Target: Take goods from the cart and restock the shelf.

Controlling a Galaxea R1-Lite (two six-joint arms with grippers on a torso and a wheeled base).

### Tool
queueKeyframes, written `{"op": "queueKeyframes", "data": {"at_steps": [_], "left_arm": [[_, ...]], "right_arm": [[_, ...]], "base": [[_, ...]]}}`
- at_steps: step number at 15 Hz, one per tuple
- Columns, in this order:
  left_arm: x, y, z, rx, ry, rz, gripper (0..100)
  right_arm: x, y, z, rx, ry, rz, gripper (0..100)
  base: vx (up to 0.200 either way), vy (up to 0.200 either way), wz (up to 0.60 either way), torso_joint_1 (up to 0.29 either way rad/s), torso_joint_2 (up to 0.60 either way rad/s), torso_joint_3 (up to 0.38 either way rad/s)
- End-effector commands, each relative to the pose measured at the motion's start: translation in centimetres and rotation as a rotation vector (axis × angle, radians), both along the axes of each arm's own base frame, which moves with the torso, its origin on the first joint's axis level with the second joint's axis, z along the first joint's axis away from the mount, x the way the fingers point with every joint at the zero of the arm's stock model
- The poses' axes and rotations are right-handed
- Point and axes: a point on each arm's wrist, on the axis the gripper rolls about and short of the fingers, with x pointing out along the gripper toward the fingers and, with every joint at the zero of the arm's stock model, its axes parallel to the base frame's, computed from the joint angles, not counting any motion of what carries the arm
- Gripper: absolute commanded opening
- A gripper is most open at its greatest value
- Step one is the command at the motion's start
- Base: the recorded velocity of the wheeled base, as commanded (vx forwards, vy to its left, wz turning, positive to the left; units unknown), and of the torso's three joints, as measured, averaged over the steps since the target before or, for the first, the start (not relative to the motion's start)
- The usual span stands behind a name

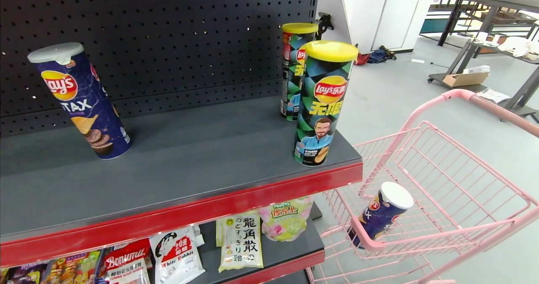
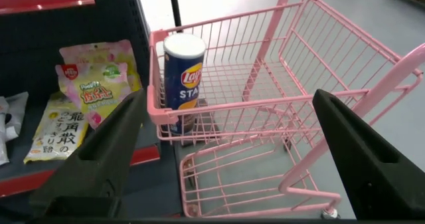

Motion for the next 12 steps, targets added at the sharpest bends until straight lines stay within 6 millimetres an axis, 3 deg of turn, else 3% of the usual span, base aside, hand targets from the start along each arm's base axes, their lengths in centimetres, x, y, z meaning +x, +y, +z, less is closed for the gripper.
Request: {"op": "queueKeyframes", "data": {"at_steps": [1, 4, 9, 10, 11, 12], "left_arm": [[0.0, 0.0, 0.0, 0.0, 0.001, 0.001, 100], [0.0, 0.0, 0.0, 0.0, 0.003, 0.001, 100], [0.0, 0.0, 0.0, 0.0, 0.003, 0.001, 100], [0.0, 0.0, 0.0, 0.0, 0.001, -0.001, 100], [0.0, 0.0, 0.0, 0.0, 0.001, -0.001, 100], [0.0, 0.0, 0.0, 0.001, 0.003, -0.001, 100]], "right_arm": [[0.0, 0.0, 0.0, 0.0, 0.001, 0.0, 100], [0.0, 0.0, 0.0, 0.0, 0.001, 0.0, 100], [0.7, 0.0, 0.3, -0.015, 0.086, 0.007, 100], [2.0, 0.0, 8.9, 0.035, 0.043, 0.017, 100], [5.8, 0.1, 18.3, 0.233, 0.0, 0.027, 100], [9.4, 0.2, 21.4, 0.324, 0.042, 0.042, 100]], "base": [[0.0, 0.0, 0.0, -0.193, 0.55, 0.354], [0.0, 0.0, 0.0, -0.129, 0.38, 0.25], [0.0, 0.0, 0.0, -0.011, 0.04, 0.026], [0.0, 0.0, 0.0, 0.0, 0.0, 0.0], [0.0, 0.0, 0.0, 0.0, 0.0, 0.0], [0.0, 0.0, 0.0, 0.0, 0.0, 0.0]]}}
